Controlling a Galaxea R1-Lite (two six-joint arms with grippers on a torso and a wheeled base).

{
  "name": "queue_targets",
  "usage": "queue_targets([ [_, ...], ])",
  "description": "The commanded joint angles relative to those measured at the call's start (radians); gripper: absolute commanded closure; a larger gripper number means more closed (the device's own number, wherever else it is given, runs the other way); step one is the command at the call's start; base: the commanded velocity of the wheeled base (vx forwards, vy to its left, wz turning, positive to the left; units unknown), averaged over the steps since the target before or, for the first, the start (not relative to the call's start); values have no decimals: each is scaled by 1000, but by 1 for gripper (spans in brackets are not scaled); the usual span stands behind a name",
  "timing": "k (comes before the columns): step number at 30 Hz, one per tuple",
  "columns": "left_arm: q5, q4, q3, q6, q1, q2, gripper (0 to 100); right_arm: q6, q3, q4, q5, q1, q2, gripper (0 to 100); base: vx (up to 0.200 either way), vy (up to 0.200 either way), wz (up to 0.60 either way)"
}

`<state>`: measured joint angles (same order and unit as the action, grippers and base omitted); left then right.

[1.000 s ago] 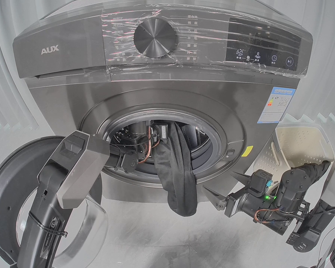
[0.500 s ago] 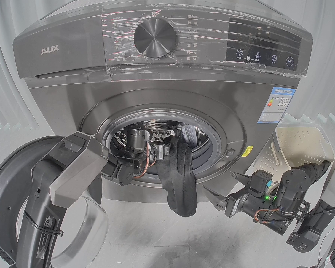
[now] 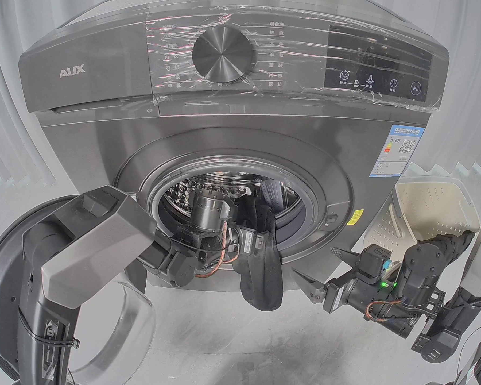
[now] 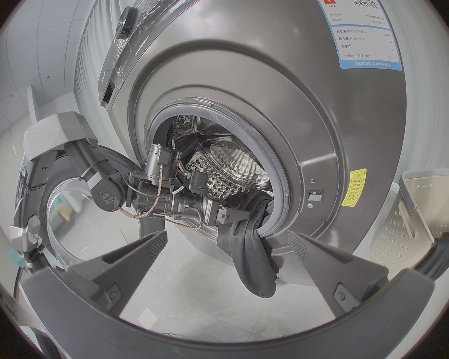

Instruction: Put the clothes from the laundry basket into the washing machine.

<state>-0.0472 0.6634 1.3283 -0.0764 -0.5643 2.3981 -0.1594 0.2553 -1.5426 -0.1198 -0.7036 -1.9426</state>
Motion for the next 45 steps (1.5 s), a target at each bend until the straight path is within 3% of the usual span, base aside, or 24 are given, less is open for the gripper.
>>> queue_targets([
  [1, 4, 2, -11, 1, -23, -17, 0, 0, -1, -1, 0, 0, -1, 0, 0, 0, 0],
  [5, 47, 12, 9, 1, -29, 26, 0, 0, -2, -1, 0, 0, -1, 0, 0, 0, 0],
  [16, 43, 31, 68, 0, -25, 113, 0, 0, 1, -1, 2, 0, -1, 0, 0, 0, 0],
  [17, 41, 31, 69, -2, -25, 115, 100, 0, 1, -1, 2, 0, -1, 0, 0, 0, 0],
  [24, 32, 78, 120, -13, -9, 141, 100, 0, 2, -1, 2, 0, 1, 0, 0, 0, 0],
  [32, -54, 113, 255, -6, 61, 170, 100, -2, 4, -1, 2, 0, -1, 0, 0, 0, 0],
  [33, -88, 120, 318, -6, 76, 184, 100, 0, 4, -1, 2, 0, -1, 0, 0, 0, 0],
  [35, -105, 120, 381, -10, 87, 204, 100, 0, 5, -1, 2, -2, -1, 0, 0, 0, 0],
  [43, -111, 120, 439, -14, 101, 216, 100, 0, 4, -1, 2, -2, -3, 0, 0, 0, 0],
  [44, -111, 120, 439, -16, 101, 216, 0, 0, 4, -1, 2, -2, -1, 0, 0, 0, 0],
  [45, -111, 122, 433, -17, 99, 214, 0, 0, 4, -1, 2, -2, -1, 0, 0, 0, 0],
])
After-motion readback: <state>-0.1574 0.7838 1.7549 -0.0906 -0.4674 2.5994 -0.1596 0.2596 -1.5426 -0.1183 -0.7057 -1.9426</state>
